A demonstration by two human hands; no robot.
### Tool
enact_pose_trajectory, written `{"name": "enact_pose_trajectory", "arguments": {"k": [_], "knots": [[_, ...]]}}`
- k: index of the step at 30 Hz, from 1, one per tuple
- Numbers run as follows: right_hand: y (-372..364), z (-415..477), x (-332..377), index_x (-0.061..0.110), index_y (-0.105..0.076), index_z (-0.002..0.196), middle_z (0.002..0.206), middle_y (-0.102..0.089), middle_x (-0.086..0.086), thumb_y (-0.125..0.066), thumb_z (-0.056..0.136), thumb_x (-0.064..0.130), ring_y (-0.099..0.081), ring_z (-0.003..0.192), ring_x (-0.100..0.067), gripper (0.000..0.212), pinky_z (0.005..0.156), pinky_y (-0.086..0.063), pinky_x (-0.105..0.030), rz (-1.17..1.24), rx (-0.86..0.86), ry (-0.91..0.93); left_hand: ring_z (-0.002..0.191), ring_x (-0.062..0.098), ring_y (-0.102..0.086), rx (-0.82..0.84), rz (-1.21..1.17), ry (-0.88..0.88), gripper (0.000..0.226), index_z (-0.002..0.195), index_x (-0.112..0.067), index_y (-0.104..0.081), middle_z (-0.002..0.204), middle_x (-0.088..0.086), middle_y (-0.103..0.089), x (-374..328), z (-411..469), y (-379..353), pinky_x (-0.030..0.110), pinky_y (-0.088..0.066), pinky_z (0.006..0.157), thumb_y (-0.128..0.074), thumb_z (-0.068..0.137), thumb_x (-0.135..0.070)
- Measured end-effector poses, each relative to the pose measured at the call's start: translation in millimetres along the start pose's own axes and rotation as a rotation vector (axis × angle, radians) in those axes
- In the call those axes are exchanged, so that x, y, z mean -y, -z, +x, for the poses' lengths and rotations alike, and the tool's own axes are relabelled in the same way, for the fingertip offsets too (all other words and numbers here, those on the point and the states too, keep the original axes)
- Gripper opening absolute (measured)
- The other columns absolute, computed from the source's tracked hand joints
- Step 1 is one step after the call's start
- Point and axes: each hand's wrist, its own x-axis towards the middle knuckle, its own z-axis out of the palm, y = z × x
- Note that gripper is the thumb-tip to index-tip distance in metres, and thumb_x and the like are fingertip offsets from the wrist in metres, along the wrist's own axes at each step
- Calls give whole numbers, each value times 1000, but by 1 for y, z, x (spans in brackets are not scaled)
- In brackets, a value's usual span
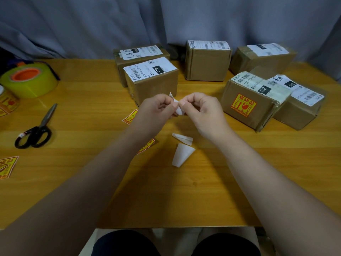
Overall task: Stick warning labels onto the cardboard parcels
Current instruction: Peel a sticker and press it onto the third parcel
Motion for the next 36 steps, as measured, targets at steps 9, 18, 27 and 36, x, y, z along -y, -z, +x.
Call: {"name": "enact_pose_trajectory", "arguments": {"k": [9,18,27,36], "knots": [[-8,-6,-6,8,-67,82,78,-68,-7,-59,90,9,-63,73,-13,11,65,-51,-22,591,5,-356,69,6,-57,-14,111,8,17,75,-15,-60,72,-3,-62,-4,-3,-1,27,-50,72,-56,91,-12],[8,-1,-1,8,-70,90,85,-72,-7,-62,87,18,-67,83,-17,13,80,-55,-29,497,109,-282,73,37,-57,-47,275,-21,19,76,-4,-63,79,23,-64,3,5,1,44,-48,65,-57,89,-17],[11,3,3,11,-70,85,74,-67,-1,-65,86,10,-62,70,-8,5,69,-52,-21,67,66,-26,54,8,-39,14,398,-129,20,79,-3,-64,63,8,-55,-6,2,-1,16,-31,49,-58,90,-18],[7,1,4,12,-67,86,77,-67,-4,-60,90,13,-62,73,-14,8,72,-53,-29,98,36,-77,75,21,-57,45,99,-29,16,79,-7,-62,80,13,-63,-6,-1,1,36,-48,72,-54,91,-13]]}}
